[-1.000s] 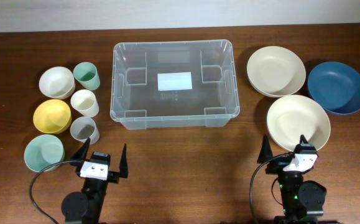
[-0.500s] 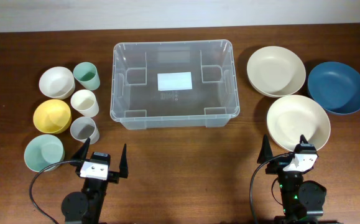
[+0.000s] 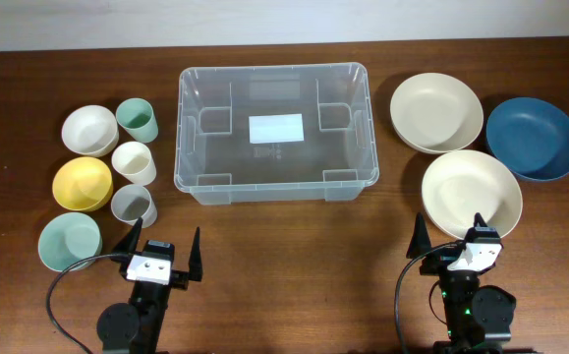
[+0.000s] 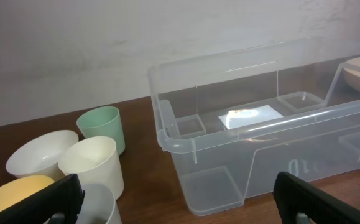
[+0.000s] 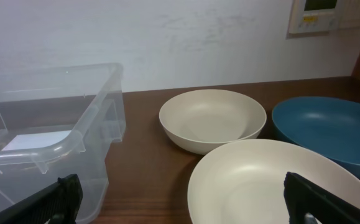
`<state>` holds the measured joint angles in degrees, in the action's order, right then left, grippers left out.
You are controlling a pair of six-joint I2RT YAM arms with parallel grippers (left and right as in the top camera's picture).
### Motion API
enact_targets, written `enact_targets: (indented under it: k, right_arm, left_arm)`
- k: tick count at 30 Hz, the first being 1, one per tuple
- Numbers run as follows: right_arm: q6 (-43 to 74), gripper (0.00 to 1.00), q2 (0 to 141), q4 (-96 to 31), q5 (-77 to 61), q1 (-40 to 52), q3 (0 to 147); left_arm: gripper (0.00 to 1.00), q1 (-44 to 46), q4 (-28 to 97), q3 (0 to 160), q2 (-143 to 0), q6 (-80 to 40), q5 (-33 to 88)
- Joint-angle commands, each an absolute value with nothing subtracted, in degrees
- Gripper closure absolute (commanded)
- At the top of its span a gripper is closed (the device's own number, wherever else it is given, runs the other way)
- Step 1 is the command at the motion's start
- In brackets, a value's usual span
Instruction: Pack container
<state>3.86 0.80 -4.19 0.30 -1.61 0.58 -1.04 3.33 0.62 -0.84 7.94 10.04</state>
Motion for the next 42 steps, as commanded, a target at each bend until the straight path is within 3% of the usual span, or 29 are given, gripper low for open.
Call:
enact_targets:
  k: [1, 32, 42]
  right_arm:
    - [3.42, 0.01, 0.21, -4.58, 0.01, -1.02, 0.32]
    - [3.46, 0.01, 0.21, -4.47, -0.75, -1.02, 0.32]
    - [3.42, 0.01, 0.21, 8.51, -7.88, -1.1, 1.5]
  left_arm:
    - [0.0, -0.8, 3.77, 0.54, -0.34, 8.69, 9.63]
    - [0.0, -0.8, 3.75, 0.54, -0.34, 8.69, 9.63]
    - [0.0, -0.8, 3.77, 0.54, -0.34, 8.69, 9.63]
